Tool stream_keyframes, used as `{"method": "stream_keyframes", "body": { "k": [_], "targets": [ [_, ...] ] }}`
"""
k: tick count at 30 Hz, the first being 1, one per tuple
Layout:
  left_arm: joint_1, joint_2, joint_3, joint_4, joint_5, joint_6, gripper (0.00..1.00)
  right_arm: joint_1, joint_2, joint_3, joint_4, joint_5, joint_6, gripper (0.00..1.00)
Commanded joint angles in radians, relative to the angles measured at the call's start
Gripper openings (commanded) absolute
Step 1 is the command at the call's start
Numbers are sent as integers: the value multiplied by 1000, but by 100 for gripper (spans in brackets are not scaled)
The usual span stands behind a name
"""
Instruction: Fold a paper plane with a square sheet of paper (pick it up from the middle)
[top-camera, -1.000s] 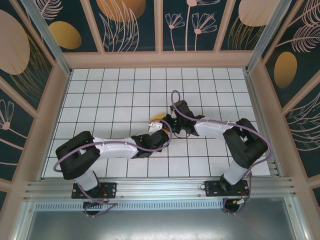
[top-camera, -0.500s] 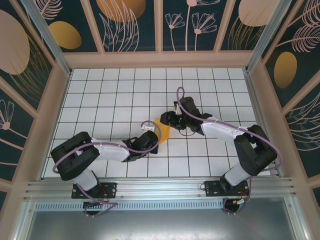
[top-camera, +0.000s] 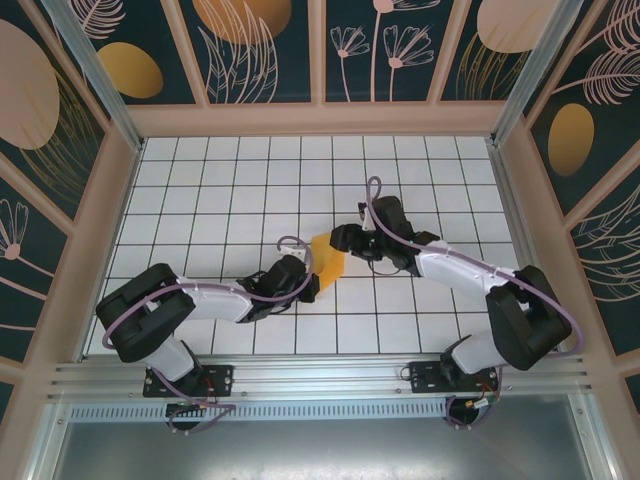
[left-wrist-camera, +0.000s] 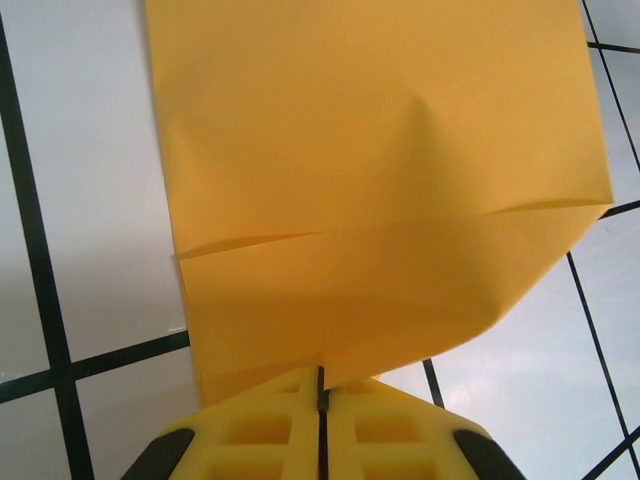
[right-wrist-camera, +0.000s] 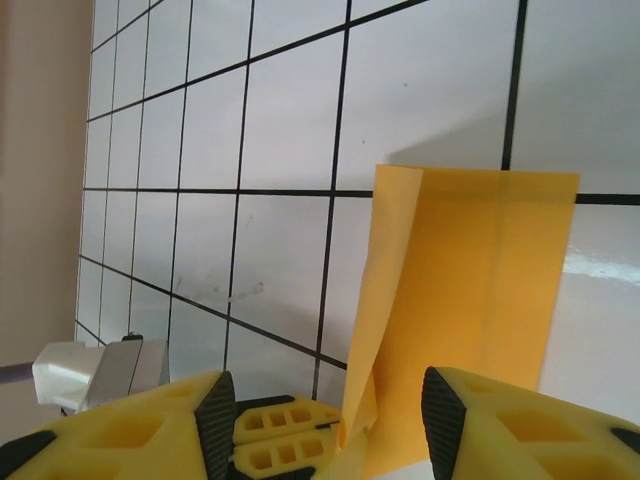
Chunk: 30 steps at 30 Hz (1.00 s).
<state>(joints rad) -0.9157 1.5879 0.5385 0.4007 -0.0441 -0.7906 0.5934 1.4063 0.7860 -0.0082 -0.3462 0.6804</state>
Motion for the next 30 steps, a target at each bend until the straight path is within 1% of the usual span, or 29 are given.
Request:
{"method": "stream_keyframes", "body": {
  "k": [1, 3, 5, 6, 8, 12, 14, 18, 23, 28, 30],
  "targets": [
    [5, -19, 19, -16, 14, 8, 11, -18, -87, -54, -2, 37, 0, 48],
    [5, -20, 25, -34, 4, 18, 12, -25, -114, -75, 14, 7, 7, 46],
    [5, -13, 36, -51, 2, 28, 12, -26, -91, -50, -9, -36, 11, 56],
    [5, -10, 38, -52, 3, 29, 11, -23, -69, -29, -36, -46, 13, 57],
    [5, 1, 43, -46, 13, 30, 11, -10, -13, 3, -72, -45, 29, 57],
    [6, 15, 52, -37, 23, 29, 12, -3, 67, -9, -1, -69, 108, 58],
    [6, 20, 57, -39, 24, 29, 12, 6, 111, 14, 9, -82, 105, 58],
    [5, 29, 63, -47, 27, 33, 12, 31, 192, 84, -33, -76, 77, 56],
    [5, 44, 79, -77, 27, 42, 12, 47, 230, 140, -91, -25, 59, 55],
    [5, 43, 81, -86, 17, 40, 12, 43, 150, 129, -148, 92, 56, 58],
    [5, 41, 84, -85, 15, 40, 12, 41, 110, 114, -138, 101, 55, 59]
  ]
}}
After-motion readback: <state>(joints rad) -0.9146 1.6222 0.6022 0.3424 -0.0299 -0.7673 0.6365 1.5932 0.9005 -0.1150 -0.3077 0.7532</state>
